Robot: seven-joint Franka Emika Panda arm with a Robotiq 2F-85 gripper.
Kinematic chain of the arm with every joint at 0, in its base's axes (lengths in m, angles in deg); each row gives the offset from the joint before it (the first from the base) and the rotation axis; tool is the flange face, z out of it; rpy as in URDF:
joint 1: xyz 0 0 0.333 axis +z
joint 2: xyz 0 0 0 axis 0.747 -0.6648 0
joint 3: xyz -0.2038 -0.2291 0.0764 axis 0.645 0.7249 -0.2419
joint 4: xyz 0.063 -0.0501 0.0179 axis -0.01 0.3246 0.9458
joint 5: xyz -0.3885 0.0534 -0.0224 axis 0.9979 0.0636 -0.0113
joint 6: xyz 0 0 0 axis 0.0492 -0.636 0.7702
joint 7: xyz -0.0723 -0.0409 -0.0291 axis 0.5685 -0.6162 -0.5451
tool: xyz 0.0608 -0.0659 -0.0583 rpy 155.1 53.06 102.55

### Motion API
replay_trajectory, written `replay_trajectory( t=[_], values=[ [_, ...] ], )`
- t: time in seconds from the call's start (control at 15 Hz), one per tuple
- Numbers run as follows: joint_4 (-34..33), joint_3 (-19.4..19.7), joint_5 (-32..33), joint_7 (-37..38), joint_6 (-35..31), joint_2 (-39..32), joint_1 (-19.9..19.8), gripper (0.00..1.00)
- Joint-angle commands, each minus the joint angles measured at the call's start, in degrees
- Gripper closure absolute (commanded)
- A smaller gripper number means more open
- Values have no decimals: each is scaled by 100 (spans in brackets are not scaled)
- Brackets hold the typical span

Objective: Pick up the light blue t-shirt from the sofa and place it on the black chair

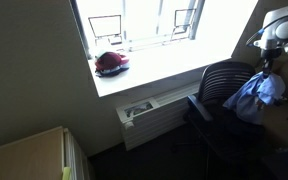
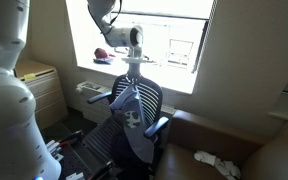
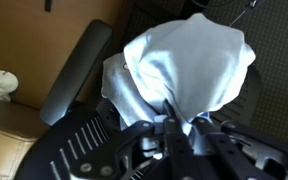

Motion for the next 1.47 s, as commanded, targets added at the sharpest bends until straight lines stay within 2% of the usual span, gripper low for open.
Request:
replay_trajectory(
  t=[0.0, 0.2, 0.33, 0.4, 0.47, 0.8, 0.87, 0.93, 1.0, 1.07, 1.2, 1.4],
  values=[
    [393, -124, 207, 998, -1279, -187, 265, 98],
    [378, -127, 61, 1691, -2157, -194, 415, 98],
    [323, -187, -202, 1848, -2344, -100, 382, 98],
    [195, -293, -444, 1566, -2040, -125, 275, 98],
    [-36, -522, -943, 850, -1443, -246, 39, 98],
    [-492, -604, -1740, -900, -532, -787, -482, 98],
    [-583, -604, -1818, -1233, -348, -921, -595, 67],
    [-678, -605, -1862, -1534, -131, -1048, -690, 65],
    [-812, -522, -1750, -1511, 319, -1179, -690, 60],
    [-458, -492, -1688, -1223, -225, -887, -564, 77],
    [-634, -482, -1693, -1393, 100, -1095, -672, 62],
    [-717, -496, -1694, -1411, 167, -1158, -665, 59]
  ],
)
